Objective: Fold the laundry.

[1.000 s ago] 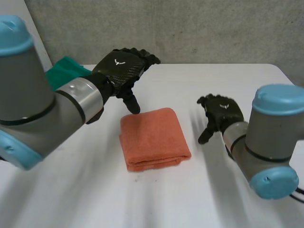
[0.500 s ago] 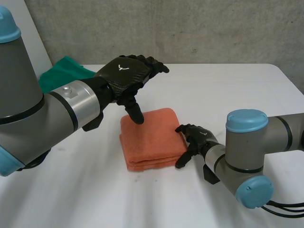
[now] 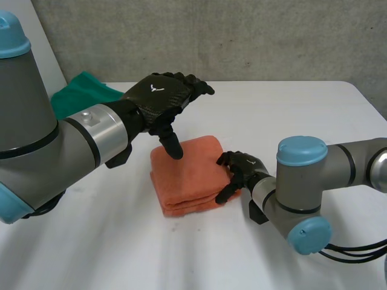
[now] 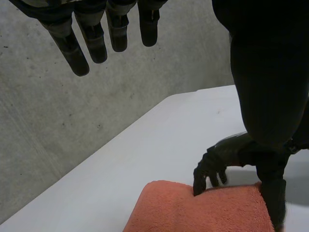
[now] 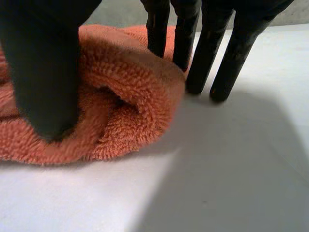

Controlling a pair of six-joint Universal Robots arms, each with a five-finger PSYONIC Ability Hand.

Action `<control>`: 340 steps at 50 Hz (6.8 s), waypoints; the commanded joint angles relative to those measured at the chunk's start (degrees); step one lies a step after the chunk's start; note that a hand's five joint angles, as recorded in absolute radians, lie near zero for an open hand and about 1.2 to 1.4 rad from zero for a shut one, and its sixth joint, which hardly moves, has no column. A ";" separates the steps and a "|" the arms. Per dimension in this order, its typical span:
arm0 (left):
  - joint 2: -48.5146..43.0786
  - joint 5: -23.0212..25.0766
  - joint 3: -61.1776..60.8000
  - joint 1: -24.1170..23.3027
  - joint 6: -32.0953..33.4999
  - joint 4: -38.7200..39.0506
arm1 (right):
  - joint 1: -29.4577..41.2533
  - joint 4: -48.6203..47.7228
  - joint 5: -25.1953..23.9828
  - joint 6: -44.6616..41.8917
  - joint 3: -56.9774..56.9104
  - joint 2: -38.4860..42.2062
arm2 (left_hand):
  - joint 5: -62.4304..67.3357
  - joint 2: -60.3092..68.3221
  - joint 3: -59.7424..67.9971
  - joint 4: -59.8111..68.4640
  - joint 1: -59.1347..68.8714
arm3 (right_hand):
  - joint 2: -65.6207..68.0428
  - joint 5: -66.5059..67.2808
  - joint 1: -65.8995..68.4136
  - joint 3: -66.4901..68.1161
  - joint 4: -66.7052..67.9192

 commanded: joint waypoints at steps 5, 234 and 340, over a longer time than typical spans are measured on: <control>-0.16 0.09 -0.01 0.00 -1.31 0.09 | 0.32 0.12 -0.19 -0.72 -6.15 3.94 | -1.13 -0.18 -0.52 -0.09 0.53 | 41.91 44.91 49.20 41.98 42.06; -10.61 -17.49 -14.26 8.53 14.95 15.29 | -11.20 17.44 -11.61 -51.78 22.31 -31.74 | 7.44 8.39 8.05 8.48 9.10 | -28.09 -25.09 -20.80 -28.02 -27.94; 14.17 -21.36 -15.83 6.94 -0.26 18.98 | -9.70 18.06 -8.09 -24.37 14.66 -27.96 | 67.31 68.26 67.92 68.35 68.97 | -23.97 -20.97 -16.69 -23.91 -23.82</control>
